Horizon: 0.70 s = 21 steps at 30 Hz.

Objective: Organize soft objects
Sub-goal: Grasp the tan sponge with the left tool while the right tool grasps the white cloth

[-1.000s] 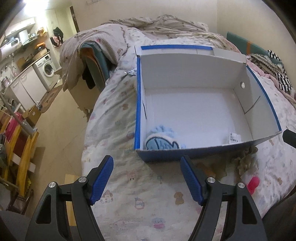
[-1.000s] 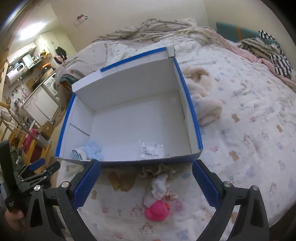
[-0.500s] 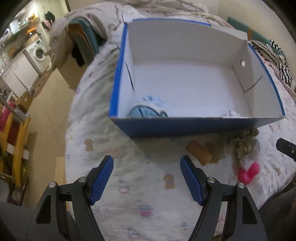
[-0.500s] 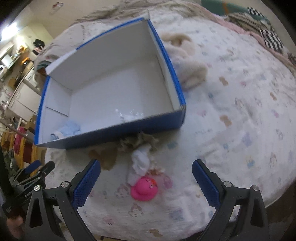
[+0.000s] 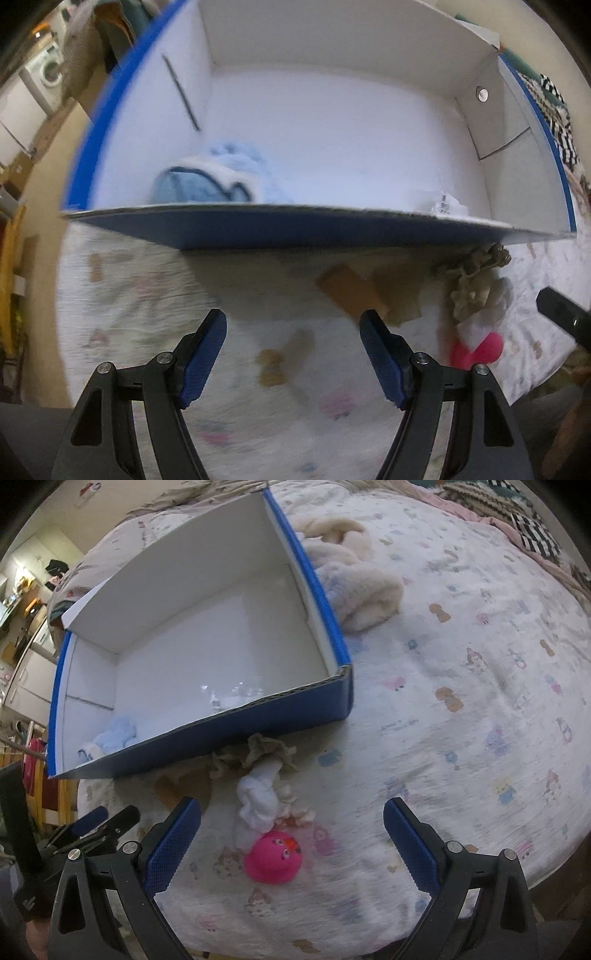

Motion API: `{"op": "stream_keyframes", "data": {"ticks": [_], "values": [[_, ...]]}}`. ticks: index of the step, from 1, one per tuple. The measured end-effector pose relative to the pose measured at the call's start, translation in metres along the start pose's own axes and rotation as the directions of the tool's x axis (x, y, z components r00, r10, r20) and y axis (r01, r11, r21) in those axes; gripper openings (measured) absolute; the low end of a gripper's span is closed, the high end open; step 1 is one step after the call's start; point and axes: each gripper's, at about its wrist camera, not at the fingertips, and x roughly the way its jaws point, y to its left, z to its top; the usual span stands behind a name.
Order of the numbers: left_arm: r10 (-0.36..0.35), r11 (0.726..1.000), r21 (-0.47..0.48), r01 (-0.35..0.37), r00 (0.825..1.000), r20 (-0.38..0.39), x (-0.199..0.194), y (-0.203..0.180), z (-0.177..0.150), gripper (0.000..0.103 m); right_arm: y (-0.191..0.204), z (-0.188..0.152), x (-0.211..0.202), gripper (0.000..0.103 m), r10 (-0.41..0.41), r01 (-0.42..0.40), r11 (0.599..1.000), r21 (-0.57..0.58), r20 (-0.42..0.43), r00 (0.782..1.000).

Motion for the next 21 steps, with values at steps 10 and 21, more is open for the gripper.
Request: {"op": "stream_keyframes", "data": {"ticks": [10, 21], "values": [[-0.143, 0.982, -0.144, 0.126, 0.983, -0.113, 0.042, 0.004, 0.025, 0.037, -0.015, 0.005, 0.008, 0.103, -0.02, 0.02, 0.999, 0.037, -0.019, 1.0], [-0.176, 0.982, -0.099, 0.164, 0.974, -0.14, 0.045, -0.006, 0.031, 0.007, -0.016, 0.008, 0.026, 0.067, 0.146, -0.134, 0.986, 0.098, -0.124, 0.981]]}}
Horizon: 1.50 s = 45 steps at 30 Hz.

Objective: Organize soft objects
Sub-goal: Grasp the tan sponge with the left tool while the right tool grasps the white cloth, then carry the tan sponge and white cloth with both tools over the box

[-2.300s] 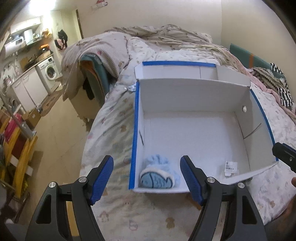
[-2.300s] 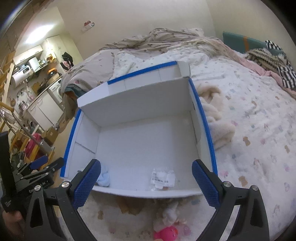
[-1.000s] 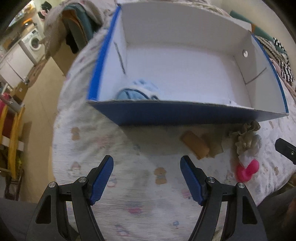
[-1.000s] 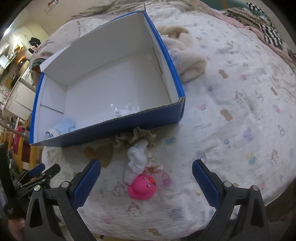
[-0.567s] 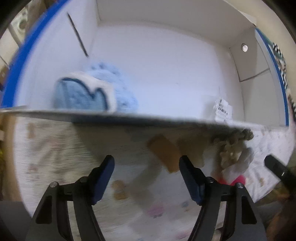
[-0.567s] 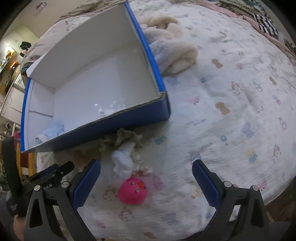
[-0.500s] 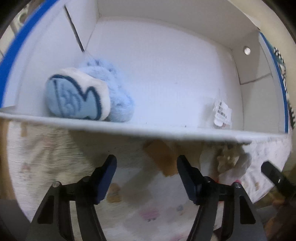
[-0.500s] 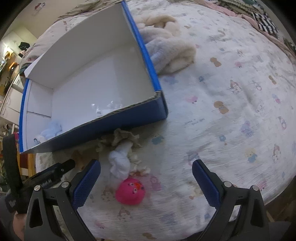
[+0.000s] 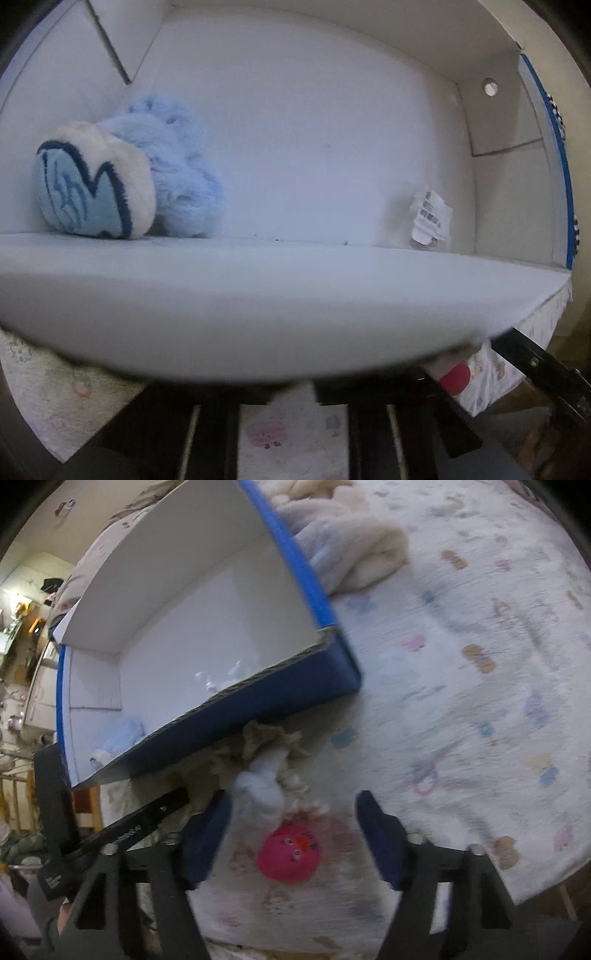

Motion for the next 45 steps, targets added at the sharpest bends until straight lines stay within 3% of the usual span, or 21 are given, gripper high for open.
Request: {"op": "stream_keyframes", "data": {"ticks": [3, 7, 11, 15, 20, 27, 30, 37, 40, 45], "values": [[-0.006, 1.0, 0.01, 0.006, 1.0, -0.001, -0.003, 0.003, 0.002, 0.005, 0.007, 0.0, 0.005, 0.051, -0.006, 0.006, 1.0, -0.019, -0.008, 1.0], [0.006, 1.0, -0.009, -0.006, 1.0, 0.012, -0.013, 0.017, 0.001, 0.004, 0.019, 0.003, 0.01, 0.046, -0.005, 0.004, 0.999, -0.054, -0.009, 1.0], [0.052, 0.999, 0.011, -0.053, 0.997, 0.056, -0.03, 0.025, -0.002, 0.004, 0.031, 0.002, 0.013, 0.019, -0.035, 0.035, 0.994, -0.106, 0.001, 0.999], [0.073, 0.997, 0.012, -0.074, 0.995, 0.074, -0.048, 0.03, -0.007, 0.004, 0.031, 0.002, 0.0, 0.019, 0.0, 0.004, 0.995, -0.103, 0.042, 0.999], [0.09, 0.996, 0.004, -0.091, 0.991, 0.102, -0.066, 0.05, -0.014, 0.004, 0.032, -0.004, -0.021, 0.019, 0.115, -0.107, 0.99, -0.096, 0.077, 0.99], [0.112, 0.994, 0.003, -0.113, 0.984, 0.136, -0.088, 0.071, -0.036, 0.004, 0.044, -0.018, -0.03, 0.019, 0.144, -0.132, 0.976, -0.174, 0.058, 0.988], [0.09, 0.996, -0.003, -0.09, 0.987, 0.132, -0.095, 0.08, -0.048, 0.004, 0.043, -0.025, -0.036, 0.019, 0.163, -0.149, 0.973, -0.178, 0.065, 0.984], [0.142, 0.99, -0.01, -0.143, 0.969, 0.204, -0.117, 0.092, -0.067, 0.004, 0.06, -0.035, -0.046, 0.019, 0.239, -0.212, 0.952, -0.219, 0.105, 0.965], [0.187, 0.982, -0.035, -0.184, 0.945, 0.269, -0.125, 0.082, -0.071, 0.004, 0.07, -0.037, -0.055, 0.019, 0.274, -0.236, 0.942, -0.24, 0.139, 0.952], [0.189, 0.982, -0.055, -0.181, 0.925, 0.329, -0.149, 0.075, -0.08, 0.004, 0.078, -0.041, -0.077, 0.019, 0.323, -0.255, 0.921, -0.294, 0.212, 0.922]]}}
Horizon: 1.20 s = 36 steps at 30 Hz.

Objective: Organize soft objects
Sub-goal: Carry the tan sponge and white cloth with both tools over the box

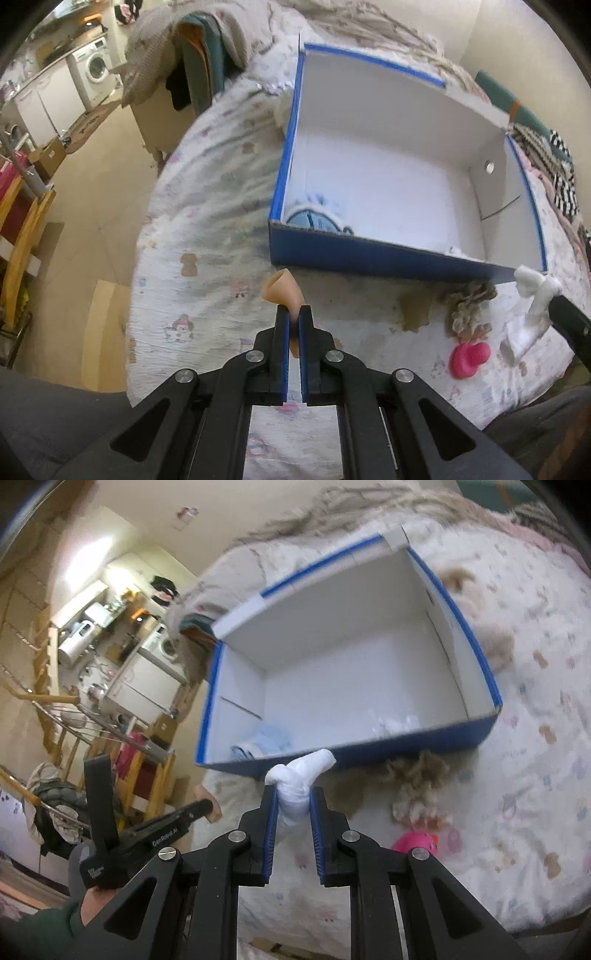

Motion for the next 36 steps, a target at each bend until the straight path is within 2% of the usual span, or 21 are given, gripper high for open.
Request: {"op": "stream_keyframes", "data": {"ticks": [4, 8, 11, 15, 18, 23, 31, 36], "values": [[-0.032, 0.999, -0.013, 0.034, 0.997, 0.076, -0.02, -0.005, 0.003, 0.004, 0.006, 0.005, -0.018, 0.019, 0.001, 0.002, 1.0, -0.027, 0.1, 0.995], [-0.066, 0.997, -0.032, 0.074, 0.978, 0.2, -0.051, -0.006, 0.017, 0.004, 0.012, 0.014, -0.035, 0.019, -0.008, 0.02, 0.998, -0.057, 0.197, 0.98], [-0.082, 0.996, -0.012, 0.088, 0.96, 0.267, -0.07, -0.011, 0.033, 0.004, 0.012, 0.022, -0.039, 0.019, -0.016, 0.031, 0.997, -0.067, 0.222, 0.975], [-0.091, 0.996, 0.018, 0.09, 0.947, 0.307, -0.08, -0.017, 0.052, 0.004, 0.01, 0.036, -0.039, 0.019, -0.028, 0.043, 0.997, -0.06, 0.242, 0.97], [-0.084, 0.996, 0.022, 0.082, 0.946, 0.313, -0.081, -0.018, 0.065, 0.004, 0.008, 0.045, -0.039, 0.019, -0.044, 0.061, 0.996, -0.061, 0.254, 0.966], [-0.066, 0.998, 0.001, 0.069, 0.958, 0.278, -0.068, -0.018, 0.083, 0.004, 0.0, 0.058, -0.031, 0.019, -0.092, 0.11, 0.992, -0.058, 0.251, 0.963], [-0.042, 0.999, 0.042, 0.032, 0.967, 0.25, -0.045, -0.031, 0.095, 0.004, -0.002, 0.078, -0.013, 0.019, -0.143, 0.172, 0.978, -0.116, 0.227, 0.963], [-0.029, 0.997, 0.072, 0.011, 0.97, 0.241, -0.031, -0.043, 0.103, 0.004, -0.011, 0.086, 0.001, 0.019, -0.177, 0.202, 0.973, -0.109, 0.202, 0.963]]}}
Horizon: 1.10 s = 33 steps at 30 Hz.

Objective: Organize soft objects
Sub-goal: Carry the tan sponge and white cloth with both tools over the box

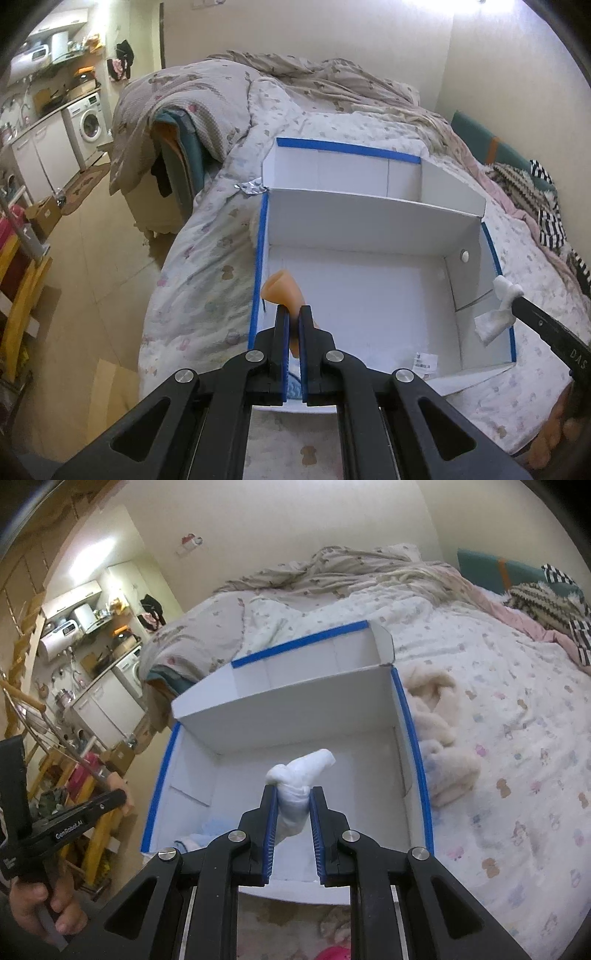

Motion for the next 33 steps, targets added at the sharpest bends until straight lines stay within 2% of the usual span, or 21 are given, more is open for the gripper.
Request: {"op": "stream_keyframes", "data": {"ticks": [8, 14, 18, 23, 33], "values": [[0.005, 0.998, 0.065, -0.004, 1.0, -0.015, 0.026, -0.02, 0.008, 0.004, 0.002, 0.005, 0.024, 0.019, -0.033, 0.032, 0.999, -0.034, -0.044, 0.998], [0.007, 0.995, 0.099, -0.003, 0.999, -0.039, 0.052, -0.03, 0.002, 0.004, 0.006, 0.001, 0.038, 0.019, -0.042, 0.038, 0.998, -0.047, -0.089, 0.995], [0.004, 0.996, 0.089, 0.003, 0.997, -0.075, 0.069, -0.032, -0.002, 0.004, 0.007, -0.001, 0.044, 0.019, -0.048, 0.044, 0.998, -0.046, -0.108, 0.993], [0.025, 0.994, 0.104, -0.016, 0.997, -0.079, 0.081, -0.035, -0.002, 0.005, 0.002, -0.005, 0.053, 0.019, -0.063, 0.061, 0.998, -0.02, -0.144, 0.988], [0.031, 0.997, 0.071, -0.022, 0.991, -0.128, 0.098, -0.032, -0.005, 0.005, -0.009, -0.012, 0.062, 0.019, -0.095, 0.096, 0.995, -0.001, -0.186, 0.978]]}}
